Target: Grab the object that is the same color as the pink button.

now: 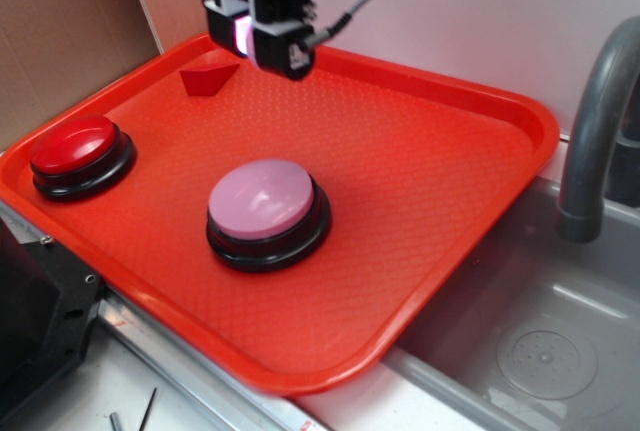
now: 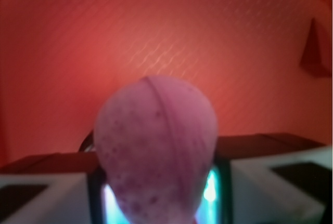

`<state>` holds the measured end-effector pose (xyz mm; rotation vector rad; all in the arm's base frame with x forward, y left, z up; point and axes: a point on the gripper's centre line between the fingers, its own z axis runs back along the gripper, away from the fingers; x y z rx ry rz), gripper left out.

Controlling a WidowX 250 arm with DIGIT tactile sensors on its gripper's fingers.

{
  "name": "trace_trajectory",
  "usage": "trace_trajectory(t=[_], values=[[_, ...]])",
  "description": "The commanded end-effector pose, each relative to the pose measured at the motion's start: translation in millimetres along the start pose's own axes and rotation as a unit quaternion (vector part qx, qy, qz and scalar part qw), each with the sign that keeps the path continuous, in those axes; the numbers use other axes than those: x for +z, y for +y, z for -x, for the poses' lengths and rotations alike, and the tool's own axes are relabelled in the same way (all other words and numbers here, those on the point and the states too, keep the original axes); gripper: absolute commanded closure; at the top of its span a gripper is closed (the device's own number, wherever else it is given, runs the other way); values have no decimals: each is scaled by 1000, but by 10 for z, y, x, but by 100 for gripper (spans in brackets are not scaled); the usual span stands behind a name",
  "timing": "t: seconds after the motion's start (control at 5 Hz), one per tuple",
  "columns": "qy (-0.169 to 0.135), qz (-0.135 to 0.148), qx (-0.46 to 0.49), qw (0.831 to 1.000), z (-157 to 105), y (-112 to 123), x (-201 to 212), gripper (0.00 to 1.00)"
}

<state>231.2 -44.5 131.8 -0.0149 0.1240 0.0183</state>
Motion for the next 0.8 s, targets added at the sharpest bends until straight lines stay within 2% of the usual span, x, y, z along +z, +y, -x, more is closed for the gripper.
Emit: trace_trajectory(t=[0.0,0.2,0.4,0.6], values=[[-88,-2,49,995,209,582,601,100],[-99,4,76,992,292,776,696,100],[-96,5,67,993,96,776,731,100],[-78,-18,44,996,-125,638,669,100]])
